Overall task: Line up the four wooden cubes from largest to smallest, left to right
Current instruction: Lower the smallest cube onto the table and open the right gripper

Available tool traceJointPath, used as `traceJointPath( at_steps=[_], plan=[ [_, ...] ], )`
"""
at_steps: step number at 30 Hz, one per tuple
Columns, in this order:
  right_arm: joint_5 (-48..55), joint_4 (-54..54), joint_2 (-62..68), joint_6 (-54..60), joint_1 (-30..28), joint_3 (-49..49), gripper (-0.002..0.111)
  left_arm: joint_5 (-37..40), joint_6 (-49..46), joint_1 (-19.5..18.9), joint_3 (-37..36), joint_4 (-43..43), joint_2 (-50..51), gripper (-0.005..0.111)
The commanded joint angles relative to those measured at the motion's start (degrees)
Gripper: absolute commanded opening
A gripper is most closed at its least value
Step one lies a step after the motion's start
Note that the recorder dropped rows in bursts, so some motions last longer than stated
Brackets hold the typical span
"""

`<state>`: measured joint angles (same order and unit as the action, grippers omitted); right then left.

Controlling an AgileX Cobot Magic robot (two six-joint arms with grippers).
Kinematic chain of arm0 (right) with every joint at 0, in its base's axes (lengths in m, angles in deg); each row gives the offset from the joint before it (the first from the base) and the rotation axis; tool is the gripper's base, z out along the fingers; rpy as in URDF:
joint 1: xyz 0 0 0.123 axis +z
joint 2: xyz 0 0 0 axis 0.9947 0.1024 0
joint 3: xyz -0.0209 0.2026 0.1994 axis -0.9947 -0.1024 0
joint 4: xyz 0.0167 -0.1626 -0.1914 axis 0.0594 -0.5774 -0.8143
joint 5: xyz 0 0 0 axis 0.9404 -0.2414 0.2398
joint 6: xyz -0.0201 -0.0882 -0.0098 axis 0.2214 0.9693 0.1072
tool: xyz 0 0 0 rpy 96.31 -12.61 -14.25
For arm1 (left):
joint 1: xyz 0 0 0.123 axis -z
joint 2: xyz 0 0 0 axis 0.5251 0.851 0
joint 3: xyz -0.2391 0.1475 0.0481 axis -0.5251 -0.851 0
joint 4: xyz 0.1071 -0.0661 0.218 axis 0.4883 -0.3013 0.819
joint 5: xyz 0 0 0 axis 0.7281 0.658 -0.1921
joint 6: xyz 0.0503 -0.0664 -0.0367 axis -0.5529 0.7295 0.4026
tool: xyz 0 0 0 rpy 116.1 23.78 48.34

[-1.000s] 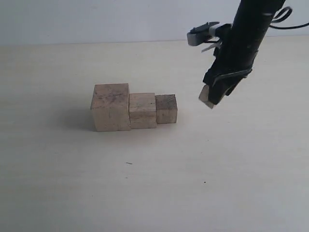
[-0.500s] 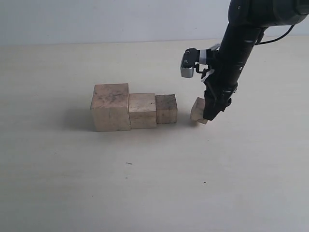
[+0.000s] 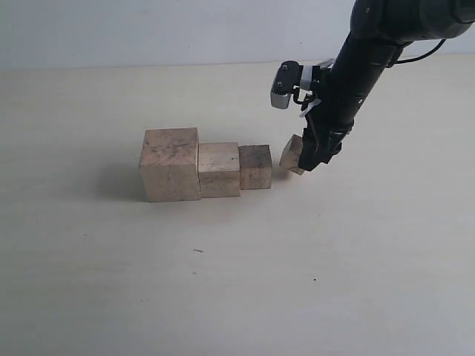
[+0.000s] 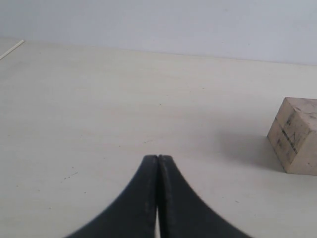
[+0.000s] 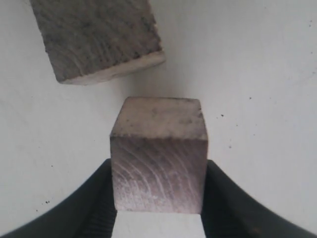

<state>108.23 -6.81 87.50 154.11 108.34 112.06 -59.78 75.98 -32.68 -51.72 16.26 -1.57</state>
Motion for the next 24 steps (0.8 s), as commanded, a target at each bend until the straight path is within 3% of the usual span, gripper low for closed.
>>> traceJointPath(
  at_steps=[1, 24],
  plan=[
    [-0.40, 2.23, -0.30, 0.67, -0.22, -0.05, 0.000, -0.73, 0.00, 0.39, -0.20, -0.33, -0.36, 0.000],
    [2.68, 0.65, 0.85, 0.67, 0.52, -0.17, 0.000, -0.73, 0.00, 0.39, -0.20, -0.33, -0.36, 0.000]
  ],
)
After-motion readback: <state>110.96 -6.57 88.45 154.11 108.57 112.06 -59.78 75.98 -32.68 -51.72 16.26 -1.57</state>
